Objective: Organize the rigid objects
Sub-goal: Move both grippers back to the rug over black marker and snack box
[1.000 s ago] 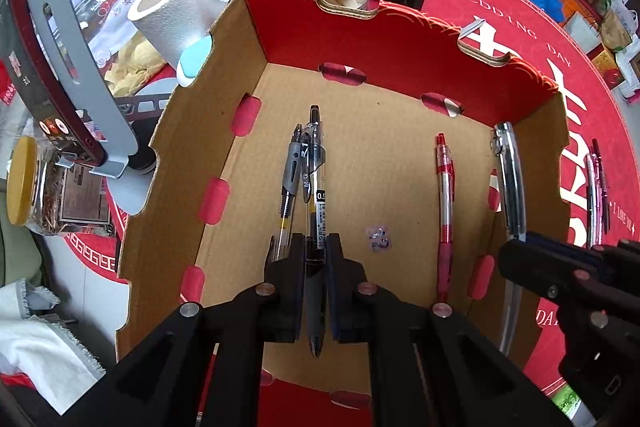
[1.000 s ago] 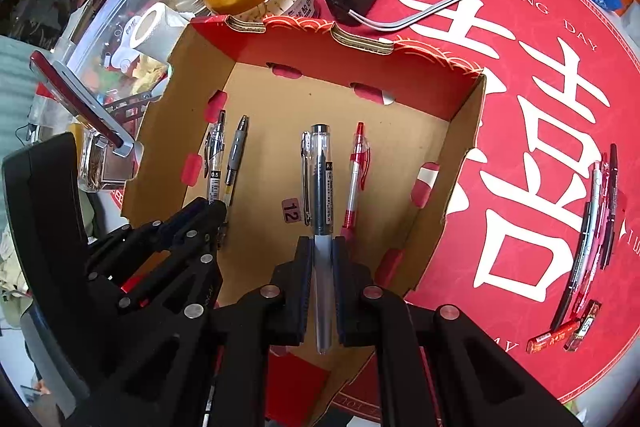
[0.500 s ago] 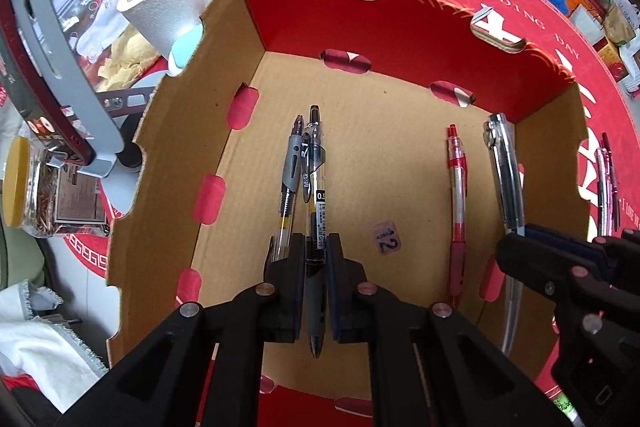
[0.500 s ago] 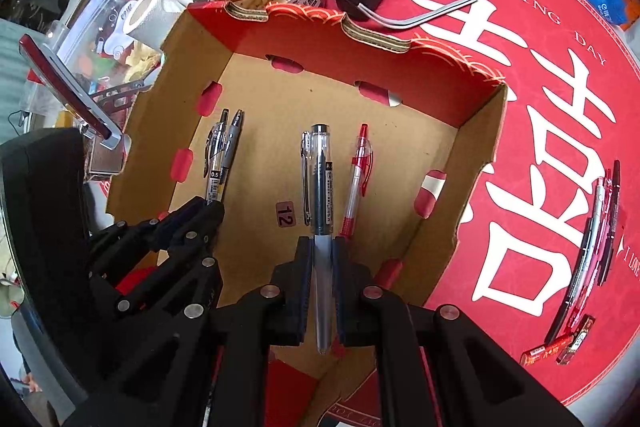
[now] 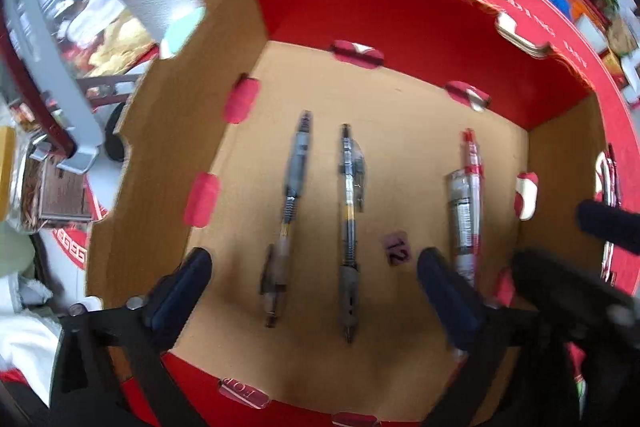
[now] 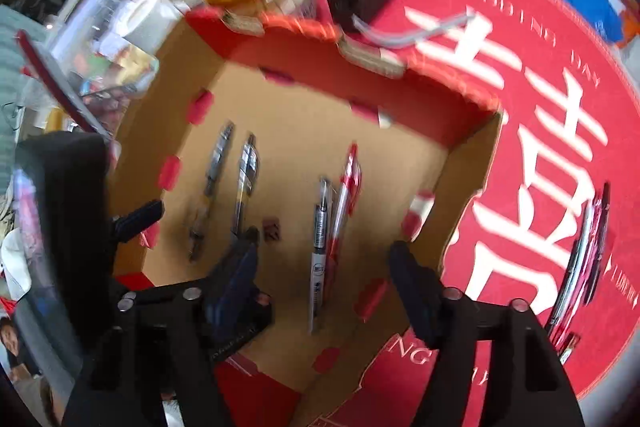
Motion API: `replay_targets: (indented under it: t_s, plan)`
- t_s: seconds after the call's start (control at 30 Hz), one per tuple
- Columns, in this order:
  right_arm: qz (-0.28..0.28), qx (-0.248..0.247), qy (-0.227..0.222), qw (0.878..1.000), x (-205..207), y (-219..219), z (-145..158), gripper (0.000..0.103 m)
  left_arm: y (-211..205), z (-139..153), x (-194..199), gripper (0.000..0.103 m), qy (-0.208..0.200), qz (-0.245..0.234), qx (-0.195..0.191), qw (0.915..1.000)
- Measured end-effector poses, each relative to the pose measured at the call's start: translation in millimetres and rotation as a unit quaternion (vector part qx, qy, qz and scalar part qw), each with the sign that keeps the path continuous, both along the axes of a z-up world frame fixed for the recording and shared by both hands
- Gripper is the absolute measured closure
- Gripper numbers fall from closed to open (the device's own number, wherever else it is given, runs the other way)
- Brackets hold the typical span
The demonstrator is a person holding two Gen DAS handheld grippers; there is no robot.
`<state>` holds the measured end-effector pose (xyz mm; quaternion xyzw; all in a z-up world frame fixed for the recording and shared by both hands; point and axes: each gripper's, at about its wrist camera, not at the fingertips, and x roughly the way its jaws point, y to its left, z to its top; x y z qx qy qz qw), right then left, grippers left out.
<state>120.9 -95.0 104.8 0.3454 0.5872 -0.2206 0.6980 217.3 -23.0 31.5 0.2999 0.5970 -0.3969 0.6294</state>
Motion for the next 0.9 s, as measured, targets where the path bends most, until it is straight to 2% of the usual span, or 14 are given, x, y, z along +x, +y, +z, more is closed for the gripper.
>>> replay_targets:
  t_s: [0.13, 0.23, 0.33, 0.4, 0.5, 0.57, 0.67, 0.73, 0.9]
  plan:
    - [0.015, -0.040, -0.026, 0.999, -12, 0, 30, 0.023, 1, -3, -4, 0.000, 0.005, 0.007, -0.003, 1.0000]
    - [-0.005, -0.076, -0.018, 0.997, -45, -4, 46, 0.023, -3, 9, -21, 0.000, 0.019, -0.008, -0.020, 0.9996]
    - [-0.074, -0.088, 0.011, 0.993, -101, -15, 50, 0.023, -12, 28, -52, 0.000, 0.027, -0.040, -0.049, 0.9976]
    - [-0.139, -0.088, 0.040, 0.986, -146, -24, 47, 0.023, -23, 45, -80, 0.000, 0.038, -0.067, -0.072, 0.9944]
    - [-0.233, -0.078, 0.083, 0.966, -213, -36, 37, 0.023, -45, 68, -121, 0.000, 0.045, -0.104, -0.092, 0.9893]
    - [-0.281, -0.061, 0.113, 0.951, -255, -42, 25, 0.023, -59, 73, -151, 0.000, 0.069, -0.133, -0.103, 0.9833]
    - [-0.318, -0.026, 0.142, 0.937, -299, -47, 8, 0.023, -81, 55, -204, 0.000, 0.077, -0.171, -0.084, 0.9786]
    - [-0.329, -0.007, 0.149, 0.932, -322, -48, 0, 0.023, -90, 34, -241, 0.000, 0.079, -0.196, -0.067, 0.9752]
    - [-0.336, 0.005, 0.138, 0.932, -358, -49, -5, 0.023, -115, 12, -293, 0.000, 0.074, -0.227, -0.052, 0.9697]
